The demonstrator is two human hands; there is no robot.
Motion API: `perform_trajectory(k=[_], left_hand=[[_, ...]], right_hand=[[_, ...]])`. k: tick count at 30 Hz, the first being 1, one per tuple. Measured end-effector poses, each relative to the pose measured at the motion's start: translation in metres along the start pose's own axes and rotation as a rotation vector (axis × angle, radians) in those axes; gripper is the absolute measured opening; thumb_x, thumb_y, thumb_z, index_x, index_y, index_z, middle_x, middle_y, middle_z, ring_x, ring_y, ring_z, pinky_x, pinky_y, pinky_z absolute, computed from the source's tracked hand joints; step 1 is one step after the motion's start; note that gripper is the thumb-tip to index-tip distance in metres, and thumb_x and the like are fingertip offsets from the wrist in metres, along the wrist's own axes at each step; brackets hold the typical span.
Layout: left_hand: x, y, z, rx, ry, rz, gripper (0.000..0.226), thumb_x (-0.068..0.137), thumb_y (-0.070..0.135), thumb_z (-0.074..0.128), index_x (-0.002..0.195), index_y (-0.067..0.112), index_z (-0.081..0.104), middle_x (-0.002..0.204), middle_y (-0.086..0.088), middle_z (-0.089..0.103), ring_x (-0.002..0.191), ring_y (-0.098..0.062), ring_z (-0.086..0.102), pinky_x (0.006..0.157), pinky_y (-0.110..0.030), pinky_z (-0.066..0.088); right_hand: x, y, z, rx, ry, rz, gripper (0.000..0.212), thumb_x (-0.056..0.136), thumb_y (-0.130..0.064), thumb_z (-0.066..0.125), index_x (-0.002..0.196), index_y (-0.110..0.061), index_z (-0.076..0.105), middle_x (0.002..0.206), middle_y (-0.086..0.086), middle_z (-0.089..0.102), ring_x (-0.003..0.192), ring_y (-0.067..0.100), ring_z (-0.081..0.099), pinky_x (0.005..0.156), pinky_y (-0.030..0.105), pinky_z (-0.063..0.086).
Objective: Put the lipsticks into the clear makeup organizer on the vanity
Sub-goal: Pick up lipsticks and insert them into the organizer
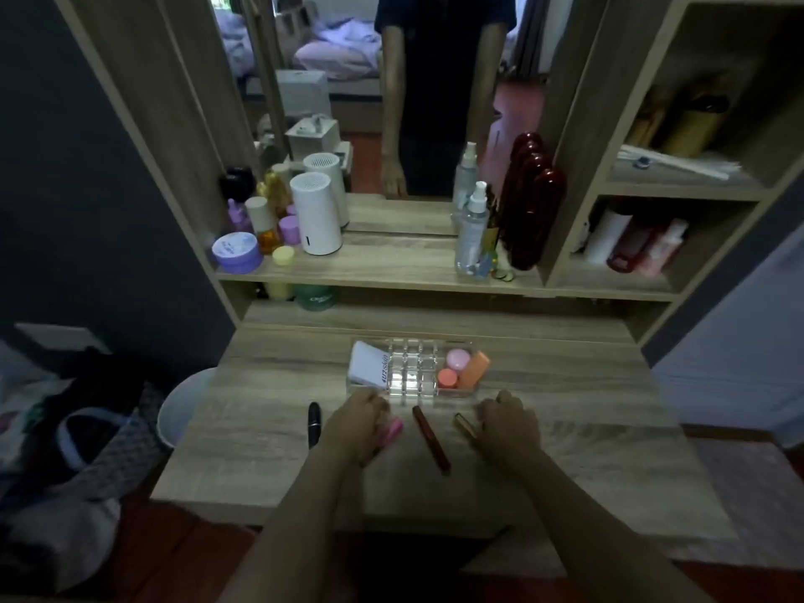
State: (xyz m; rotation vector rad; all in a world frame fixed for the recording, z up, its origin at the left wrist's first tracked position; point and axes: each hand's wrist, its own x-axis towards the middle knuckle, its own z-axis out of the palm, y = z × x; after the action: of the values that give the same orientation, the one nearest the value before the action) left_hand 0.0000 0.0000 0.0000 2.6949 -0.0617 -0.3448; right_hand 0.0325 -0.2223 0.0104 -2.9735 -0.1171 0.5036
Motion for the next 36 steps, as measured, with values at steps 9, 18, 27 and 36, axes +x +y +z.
perform_trajectory(k=[9, 18, 27, 36], left_hand=[[-0.006, -0.027, 0.019, -0.074, -0.120, -0.147, 0.029, 0.073, 0.017, 0.070, 0.096, 0.013, 0.053, 0.116, -0.012, 0.055, 0.103, -0.027, 0.054, 0.088, -0.036, 0.043], [-0.002, -0.021, 0.006, -0.263, -0.033, -0.128, 0.018, 0.074, 0.020, 0.068, 0.083, 0.005, 0.065, 0.092, -0.015, 0.068, 0.088, -0.028, 0.064, 0.078, -0.039, 0.050], [0.036, -0.015, -0.063, -0.627, 0.371, -0.158, 0.019, 0.071, 0.002, 0.073, 0.081, 0.018, 0.071, 0.067, -0.004, 0.063, 0.060, -0.016, 0.053, 0.057, -0.025, 0.042], [0.082, 0.005, -0.075, -0.550, 0.425, -0.140, 0.021, 0.074, 0.000, 0.070, 0.093, 0.009, 0.067, 0.074, 0.003, 0.066, 0.059, 0.003, 0.055, 0.055, -0.007, 0.042]], right_hand=[[0.002, 0.008, 0.023, -0.231, 0.048, -0.104, 0.029, 0.096, -0.027, 0.041, 0.108, -0.013, 0.064, 0.117, 0.007, 0.057, 0.110, 0.025, 0.052, 0.095, 0.038, 0.039], [0.003, 0.007, 0.017, -0.249, 0.082, -0.155, 0.038, 0.093, -0.044, 0.044, 0.104, -0.013, 0.063, 0.111, 0.005, 0.060, 0.104, 0.024, 0.054, 0.094, 0.037, 0.038], [0.030, -0.019, -0.058, 0.113, 0.087, -0.259, 0.017, 0.087, -0.027, 0.058, 0.098, -0.018, 0.066, 0.102, 0.009, 0.070, 0.090, 0.026, 0.065, 0.074, 0.032, 0.051], [0.072, -0.068, -0.083, 0.346, 0.228, -0.210, 0.014, 0.084, 0.001, 0.053, 0.089, -0.003, 0.065, 0.096, 0.016, 0.068, 0.094, 0.031, 0.061, 0.073, 0.033, 0.045]])
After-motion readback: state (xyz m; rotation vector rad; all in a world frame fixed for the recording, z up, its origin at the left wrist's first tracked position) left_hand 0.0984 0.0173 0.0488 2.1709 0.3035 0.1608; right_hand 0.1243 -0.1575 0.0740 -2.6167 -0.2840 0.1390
